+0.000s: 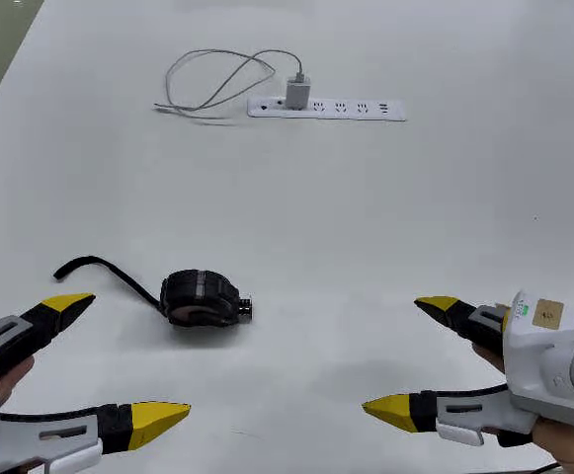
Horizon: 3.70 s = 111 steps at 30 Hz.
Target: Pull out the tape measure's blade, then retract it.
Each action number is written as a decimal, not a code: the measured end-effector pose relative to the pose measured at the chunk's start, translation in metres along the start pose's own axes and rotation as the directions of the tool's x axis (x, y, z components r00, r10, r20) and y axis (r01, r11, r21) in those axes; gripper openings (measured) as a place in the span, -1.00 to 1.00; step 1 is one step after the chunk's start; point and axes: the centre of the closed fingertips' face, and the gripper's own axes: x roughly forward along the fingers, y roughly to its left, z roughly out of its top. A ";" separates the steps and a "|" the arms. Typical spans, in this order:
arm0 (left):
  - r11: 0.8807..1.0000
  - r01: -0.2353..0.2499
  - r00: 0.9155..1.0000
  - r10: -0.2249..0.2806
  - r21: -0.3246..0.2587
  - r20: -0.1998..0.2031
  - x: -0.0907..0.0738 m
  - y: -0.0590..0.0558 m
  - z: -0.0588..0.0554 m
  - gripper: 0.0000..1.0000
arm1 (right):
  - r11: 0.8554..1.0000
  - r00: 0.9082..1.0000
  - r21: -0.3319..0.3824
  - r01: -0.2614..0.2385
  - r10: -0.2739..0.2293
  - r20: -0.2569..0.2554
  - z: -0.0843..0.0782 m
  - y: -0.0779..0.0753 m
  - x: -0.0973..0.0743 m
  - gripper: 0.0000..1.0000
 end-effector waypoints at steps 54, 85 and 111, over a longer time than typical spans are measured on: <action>0.963 0.168 0.973 -0.127 0.213 -0.193 0.063 0.042 -0.014 0.85 | 0.958 0.978 -0.201 -0.204 0.188 -0.092 0.024 -0.015 0.076 0.58; 0.878 0.305 0.909 -0.153 0.369 -0.388 0.101 0.064 -0.035 -0.21 | 0.922 0.953 -0.253 -0.294 0.265 -0.144 0.030 -0.014 0.118 0.56; 0.830 0.363 0.866 -0.132 0.424 -0.483 0.109 0.064 -0.050 -0.47 | 0.914 0.941 -0.233 -0.332 0.304 -0.151 0.025 -0.006 0.143 0.51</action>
